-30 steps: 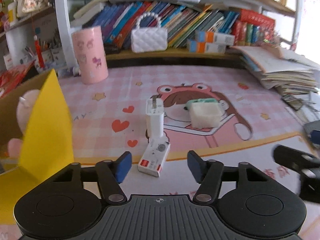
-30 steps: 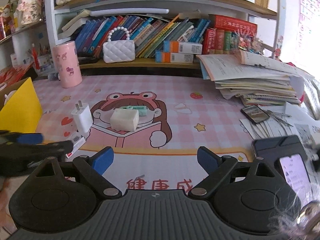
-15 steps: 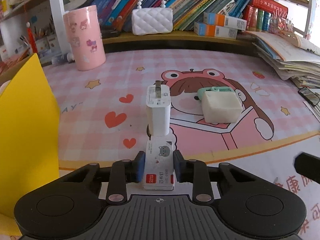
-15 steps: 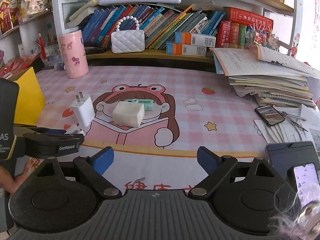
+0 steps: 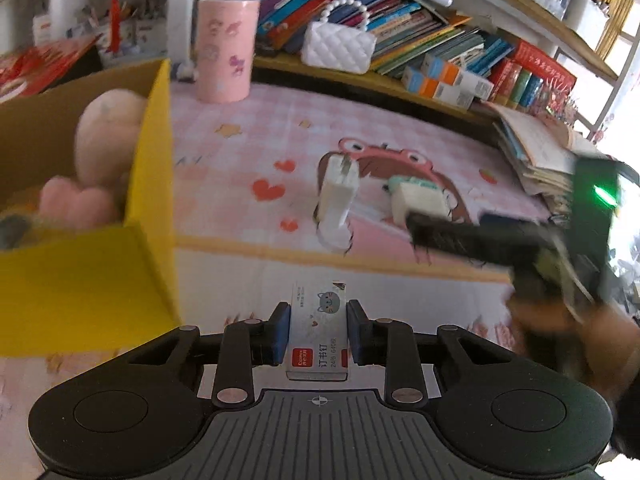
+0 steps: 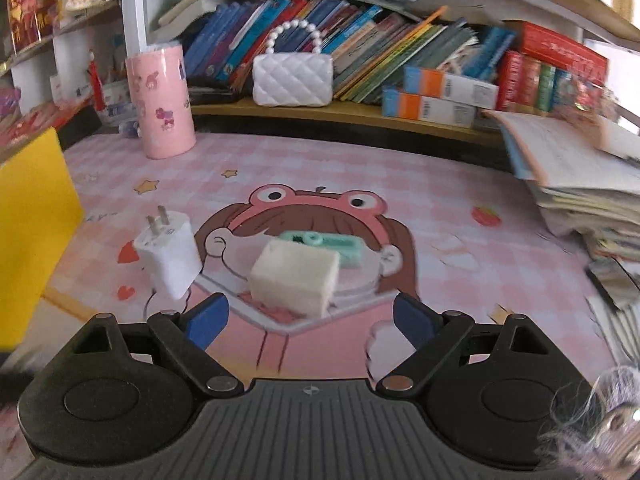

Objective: Organize objects
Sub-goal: 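Grasp the small white card box with the left tool while the right tool grasps the white eraser, then carry the card box and white eraser over the yellow box with both tools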

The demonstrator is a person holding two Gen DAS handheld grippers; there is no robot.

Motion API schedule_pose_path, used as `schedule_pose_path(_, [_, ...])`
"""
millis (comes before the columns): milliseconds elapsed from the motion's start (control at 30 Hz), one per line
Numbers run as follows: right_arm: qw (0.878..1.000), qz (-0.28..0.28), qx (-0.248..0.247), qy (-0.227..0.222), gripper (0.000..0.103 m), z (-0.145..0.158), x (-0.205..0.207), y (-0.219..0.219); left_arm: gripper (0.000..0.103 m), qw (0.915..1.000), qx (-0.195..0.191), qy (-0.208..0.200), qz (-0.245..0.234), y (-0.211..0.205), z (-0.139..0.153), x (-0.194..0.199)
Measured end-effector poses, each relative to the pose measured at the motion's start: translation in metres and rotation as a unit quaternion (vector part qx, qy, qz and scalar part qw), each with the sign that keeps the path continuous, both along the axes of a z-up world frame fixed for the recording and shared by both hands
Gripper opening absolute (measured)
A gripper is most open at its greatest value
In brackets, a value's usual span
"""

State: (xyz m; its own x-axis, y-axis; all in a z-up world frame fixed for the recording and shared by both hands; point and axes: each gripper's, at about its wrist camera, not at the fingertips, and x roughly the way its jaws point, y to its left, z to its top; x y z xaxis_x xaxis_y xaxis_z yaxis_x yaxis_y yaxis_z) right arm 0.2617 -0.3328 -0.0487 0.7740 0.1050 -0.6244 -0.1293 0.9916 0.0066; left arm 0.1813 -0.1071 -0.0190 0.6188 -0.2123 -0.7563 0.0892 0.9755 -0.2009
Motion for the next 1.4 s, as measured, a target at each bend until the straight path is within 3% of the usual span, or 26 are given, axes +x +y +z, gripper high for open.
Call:
schedule_pose_path(200, [1.0,0.015,-0.027,0.006,0.085,-0.018,0.032,0.014,0.028,1.0,0.002,0.002,0.005,0.011,0.001,-0.023])
schedule_pose_path(233, [0.999,0.015,-0.032,0.006,0.082,-0.02,0.034,0.015,0.028,1.0,0.003,0.0,0.007,0.013,0.002,-0.026])
schedule_pose_path(333, [0.999,0.015,-0.029,0.01,0.057,-0.022,0.036,0.016,0.028,0.9999,0.004,-0.007,0.013,0.021,0.006,-0.035])
schedule_pose_path(400, [1.0,0.011,-0.025,0.012,0.052,-0.02,0.033,0.016,0.028,0.9998,0.0,-0.011,0.02,0.027,0.007,-0.039])
schedule_pose_path(600, [1.0,-0.006,-0.011,0.02,0.05,-0.002,0.002,0.018,0.028,0.9994,-0.005,-0.027,0.019,0.037,0.012,-0.054])
schedule_pose_path(900, [0.997,-0.024,0.044,0.05,0.05,0.03,-0.083,0.034,0.028,0.9982,-0.021,-0.048,0.03,0.066,0.015,-0.082])
schedule_pose_path(1100, [0.996,0.009,0.067,0.059,0.05,0.047,-0.137,0.074,0.028,0.996,-0.033,-0.057,0.06,0.1,0.02,-0.107])
schedule_pose_path(1400, [0.994,0.072,0.058,0.051,0.05,0.063,-0.191,0.137,0.028,0.9932,-0.043,-0.056,0.092,0.145,0.022,-0.145])
